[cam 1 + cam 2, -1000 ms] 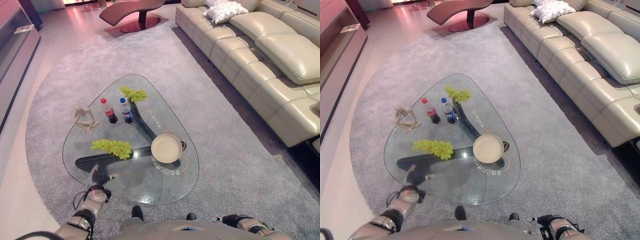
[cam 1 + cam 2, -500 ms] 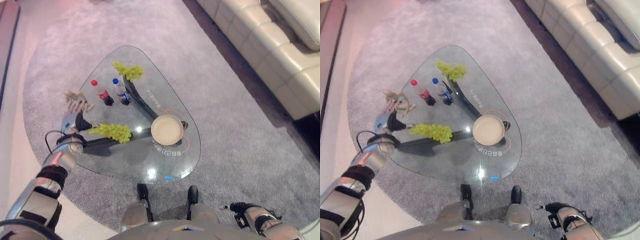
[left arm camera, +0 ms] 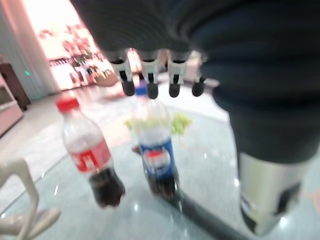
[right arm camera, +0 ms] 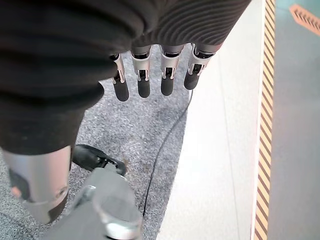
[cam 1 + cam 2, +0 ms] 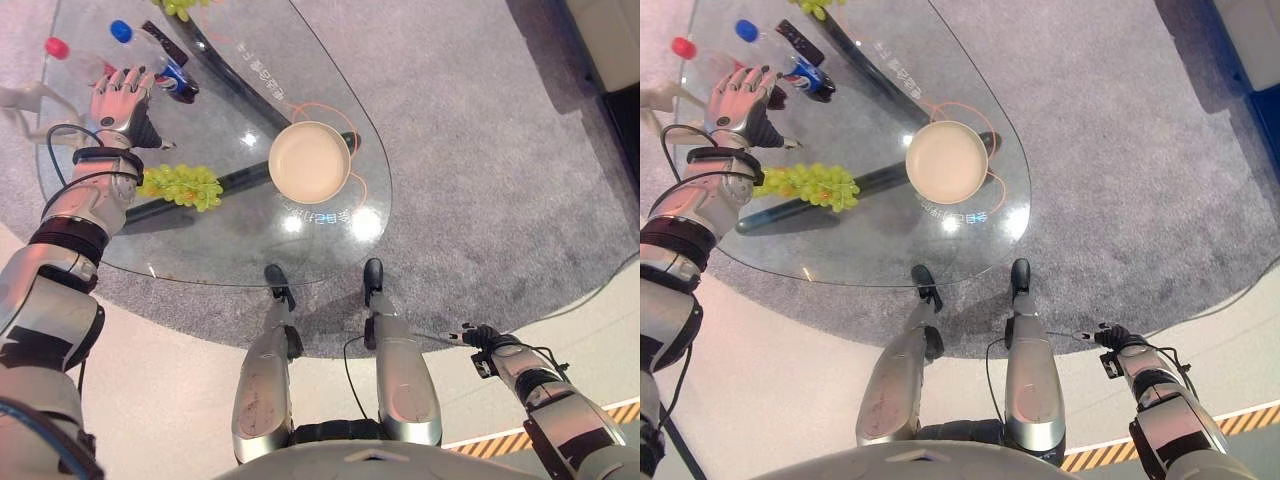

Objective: Pick up fruits into the plate

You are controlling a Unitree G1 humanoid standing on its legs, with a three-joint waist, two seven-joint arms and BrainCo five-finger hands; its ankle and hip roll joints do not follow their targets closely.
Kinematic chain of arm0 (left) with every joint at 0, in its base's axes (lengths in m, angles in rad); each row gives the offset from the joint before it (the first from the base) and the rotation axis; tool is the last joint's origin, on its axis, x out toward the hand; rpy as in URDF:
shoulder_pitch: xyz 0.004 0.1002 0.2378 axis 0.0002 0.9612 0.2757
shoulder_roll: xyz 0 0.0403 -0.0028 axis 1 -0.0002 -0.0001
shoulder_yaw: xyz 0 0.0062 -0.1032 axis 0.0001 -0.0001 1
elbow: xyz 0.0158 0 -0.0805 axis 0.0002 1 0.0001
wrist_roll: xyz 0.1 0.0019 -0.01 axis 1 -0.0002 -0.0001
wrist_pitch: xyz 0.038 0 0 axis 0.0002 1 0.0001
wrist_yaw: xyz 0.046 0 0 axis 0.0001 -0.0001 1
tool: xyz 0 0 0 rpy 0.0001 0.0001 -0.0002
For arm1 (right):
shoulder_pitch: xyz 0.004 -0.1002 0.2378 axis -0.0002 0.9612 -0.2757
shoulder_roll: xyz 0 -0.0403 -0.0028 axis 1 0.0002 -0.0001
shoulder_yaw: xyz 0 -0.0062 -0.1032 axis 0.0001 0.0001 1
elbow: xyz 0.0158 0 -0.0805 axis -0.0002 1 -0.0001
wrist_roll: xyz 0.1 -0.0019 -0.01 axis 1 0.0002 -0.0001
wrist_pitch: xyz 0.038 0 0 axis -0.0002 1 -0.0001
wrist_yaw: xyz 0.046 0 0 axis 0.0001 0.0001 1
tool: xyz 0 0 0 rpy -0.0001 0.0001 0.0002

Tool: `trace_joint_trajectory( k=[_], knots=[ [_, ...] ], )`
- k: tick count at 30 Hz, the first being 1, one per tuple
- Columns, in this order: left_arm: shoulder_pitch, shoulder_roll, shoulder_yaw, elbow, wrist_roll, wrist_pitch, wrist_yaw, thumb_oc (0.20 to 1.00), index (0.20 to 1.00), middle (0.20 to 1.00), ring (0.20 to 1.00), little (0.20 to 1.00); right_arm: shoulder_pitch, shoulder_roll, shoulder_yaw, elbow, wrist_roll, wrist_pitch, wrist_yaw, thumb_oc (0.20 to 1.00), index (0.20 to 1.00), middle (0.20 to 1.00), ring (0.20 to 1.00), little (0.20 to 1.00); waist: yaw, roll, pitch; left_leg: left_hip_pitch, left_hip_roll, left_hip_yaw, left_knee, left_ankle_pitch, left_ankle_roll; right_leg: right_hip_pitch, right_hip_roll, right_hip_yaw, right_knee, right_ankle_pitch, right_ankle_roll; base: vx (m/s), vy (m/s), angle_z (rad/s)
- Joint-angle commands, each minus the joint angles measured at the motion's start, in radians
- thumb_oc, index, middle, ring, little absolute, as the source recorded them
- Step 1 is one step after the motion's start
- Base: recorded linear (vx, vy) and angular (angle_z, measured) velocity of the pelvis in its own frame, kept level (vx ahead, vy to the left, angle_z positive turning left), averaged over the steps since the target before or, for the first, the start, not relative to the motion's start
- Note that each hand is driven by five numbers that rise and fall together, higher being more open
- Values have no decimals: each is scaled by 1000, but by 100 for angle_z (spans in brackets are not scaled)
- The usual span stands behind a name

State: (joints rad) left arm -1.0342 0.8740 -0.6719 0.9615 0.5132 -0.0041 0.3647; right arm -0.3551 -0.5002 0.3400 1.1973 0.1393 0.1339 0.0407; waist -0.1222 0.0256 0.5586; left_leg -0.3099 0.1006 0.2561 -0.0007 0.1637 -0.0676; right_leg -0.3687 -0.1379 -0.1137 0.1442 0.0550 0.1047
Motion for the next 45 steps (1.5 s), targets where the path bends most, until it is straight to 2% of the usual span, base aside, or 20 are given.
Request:
trace_joint_trajectory(
  k=[1,4,7,9,14,19,22,25,30,31,33,34,37,39,43,45],
  knots=[
    [-58,75,13,49,35,23,-27,1000,1000,1000,1000,1000,80,-50,13,-10,24,-6,-23,1000,1000,1000,1000,1000,-16,-29,-39,-165,-17,-50,218,-117,12,-151,-32,8,84,27,13,0,0,0],
    [-83,71,-15,60,30,38,-91,1000,1000,1000,1000,1000,87,-62,4,-17,27,-11,-31,1000,1000,1000,1000,1000,-28,-27,-39,-228,-16,-50,258,-129,15,-213,-27,14,115,19,8,0,41,2],
    [-102,66,-49,70,0,56,-231,1000,1000,1000,1000,1000,88,-74,-1,-16,22,-19,-38,1000,1000,1000,1000,1000,-37,-23,-39,-281,-18,-53,287,-135,17,-263,-22,22,137,17,2,-1,53,0],
    [-97,67,-72,58,-27,55,-333,1000,1000,1000,1000,1000,93,-81,-9,-20,16,-25,-38,1000,1000,1000,1000,1000,-40,-19,-39,-300,-20,-57,298,-138,18,-281,-21,27,144,17,1,18,45,-3],
    [-72,88,-95,0,-88,81,-479,1000,1000,1000,1000,1000,90,-95,-25,-32,11,-32,-39,1000,1000,1000,1000,1000,-30,-4,-39,-302,-27,-57,286,-135,17,-282,-24,23,133,20,1,9,23,-2],
    [-48,137,-77,-62,-141,63,-539,1000,1000,1000,1000,1000,97,-102,-39,-37,2,-38,-33,1000,1000,1000,1000,1000,-15,7,-39,-305,-30,-55,287,-134,16,-279,-33,5,130,20,0,-8,-4,2],
    [-35,162,-66,-87,-126,59,-562,1000,1000,1000,1000,1000,101,-106,-45,-44,2,-37,-31,1000,1000,1000,1000,1000,-9,12,-39,-306,-29,-52,290,-135,15,-278,-38,-5,131,18,-1,-19,-2,5],
    [-4,179,-42,-90,-115,87,-509,1000,1000,1000,1000,1000,107,-112,-50,-54,5,-40,-24,1000,1000,1000,1000,1000,-4,14,-39,-312,-28,-50,297,-138,15,-280,-43,-14,137,14,-4,-13,1,5],
    [5,174,-13,-1,18,128,-355,1000,1000,1000,1000,1000,123,-101,-38,-61,19,-49,-24,1000,1000,1000,1000,1000,-3,2,-39,-330,-26,-53,311,-139,19,-292,-37,-16,146,10,-9,-2,-13,6],
    [5,173,-10,18,53,148,-321,1000,1000,1000,1000,1000,125,-100,-34,-64,22,-48,-24,1000,1000,1000,1000,1000,-3,-1,-39,-333,-26,-54,312,-139,20,-294,-34,-15,146,10,-10,3,-16,5],
    [10,165,5,85,103,210,-189,1000,1000,1000,1000,1000,127,-96,-23,-70,28,-41,-27,1000,1000,1000,1000,1000,-6,-10,-39,-341,-28,-55,313,-137,22,-304,-24,-8,150,10,-12,0,0,0],
    [11,164,11,90,113,219,-174,1000,1000,1000,1000,1000,128,-95,-22,-70,28,-42,-28,1000,1000,1000,1000,1000,-6,-12,-39,-342,-28,-55,313,-137,22,-305,-23,-7,150,10,-12,1,0,-4],
    [7,148,58,140,165,310,15,1000,1000,1000,1000,1000,137,-83,-5,-73,39,-47,-29,1000,1000,1000,1000,1000,-7,-29,-39,-355,-31,-59,315,-137,24,-320,-13,-3,157,9,-16,-2,-16,-2],
    [5,136,78,147,176,344,83,1000,1000,1000,1000,1000,139,-76,0,-81,43,-44,-31,1000,1000,1000,1000,1000,-8,-36,-39,-364,-31,-62,321,-139,24,-329,-8,-1,164,7,-18,-2,-18,1],
    [10,109,134,132,172,373,225,1000,1000,1000,1000,1000,138,-58,13,-90,49,-38,-38,1000,1000,1000,1000,1000,-8,-45,-39,-382,-34,-69,336,-147,25,-347,-3,3,181,2,-22,0,0,0],
    [5,102,145,127,162,359,273,1000,1000,1000,1000,1000,138,-54,16,-84,45,-44,-36,1000,1000,1000,1000,1000,-9,-48,-39,-386,-35,-72,340,-149,25,-351,-1,7,185,1,-23,4,-3,3]
  ],
)
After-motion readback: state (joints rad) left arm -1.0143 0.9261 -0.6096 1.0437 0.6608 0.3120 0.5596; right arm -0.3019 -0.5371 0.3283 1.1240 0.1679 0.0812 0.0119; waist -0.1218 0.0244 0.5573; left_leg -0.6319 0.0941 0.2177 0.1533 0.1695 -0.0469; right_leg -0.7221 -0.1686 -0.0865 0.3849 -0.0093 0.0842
